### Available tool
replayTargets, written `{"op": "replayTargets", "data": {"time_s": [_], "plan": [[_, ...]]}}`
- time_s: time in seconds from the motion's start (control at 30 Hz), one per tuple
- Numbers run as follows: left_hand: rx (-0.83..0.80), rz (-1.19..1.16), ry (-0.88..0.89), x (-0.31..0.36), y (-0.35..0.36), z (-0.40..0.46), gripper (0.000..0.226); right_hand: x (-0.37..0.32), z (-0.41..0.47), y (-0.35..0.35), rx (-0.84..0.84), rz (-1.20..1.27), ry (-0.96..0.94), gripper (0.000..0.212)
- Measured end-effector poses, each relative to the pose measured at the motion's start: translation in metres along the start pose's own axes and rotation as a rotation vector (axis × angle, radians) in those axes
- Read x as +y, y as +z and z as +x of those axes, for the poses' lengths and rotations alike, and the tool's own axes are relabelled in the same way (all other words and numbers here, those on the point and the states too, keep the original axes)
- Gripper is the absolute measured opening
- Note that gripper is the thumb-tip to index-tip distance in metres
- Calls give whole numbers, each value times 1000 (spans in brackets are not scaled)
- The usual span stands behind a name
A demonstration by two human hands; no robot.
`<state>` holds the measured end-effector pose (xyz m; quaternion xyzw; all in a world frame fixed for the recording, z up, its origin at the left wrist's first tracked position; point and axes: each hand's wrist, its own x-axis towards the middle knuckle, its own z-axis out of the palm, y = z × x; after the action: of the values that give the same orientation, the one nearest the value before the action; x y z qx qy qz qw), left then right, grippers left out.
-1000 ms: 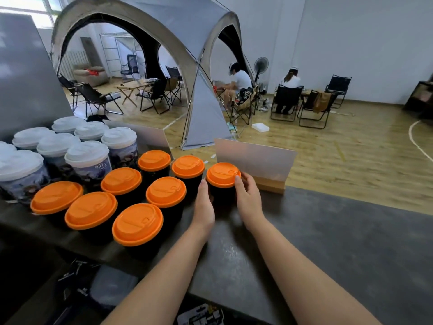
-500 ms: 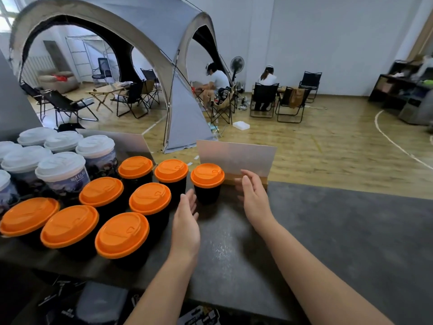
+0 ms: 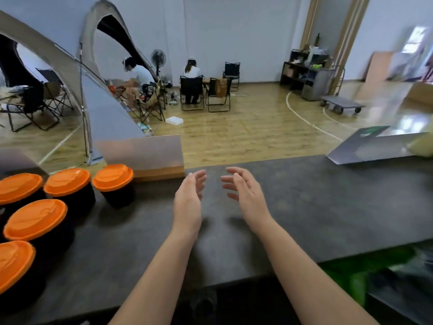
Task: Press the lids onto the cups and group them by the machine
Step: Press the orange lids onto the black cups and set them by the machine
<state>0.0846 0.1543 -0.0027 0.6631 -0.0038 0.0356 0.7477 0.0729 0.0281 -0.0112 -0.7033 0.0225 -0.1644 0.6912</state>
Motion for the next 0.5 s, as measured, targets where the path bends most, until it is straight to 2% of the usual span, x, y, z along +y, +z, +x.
{"op": "replayTargets", "data": {"time_s": [0.27, 0.5], "plan": [[-193, -6, 35, -6, 142, -64, 30, -17, -41, -167, 231, -62, 10, 19], [-305, -7, -13, -23, 265, -138, 21, -27, -87, -312, 352, -94, 20, 18]]}}
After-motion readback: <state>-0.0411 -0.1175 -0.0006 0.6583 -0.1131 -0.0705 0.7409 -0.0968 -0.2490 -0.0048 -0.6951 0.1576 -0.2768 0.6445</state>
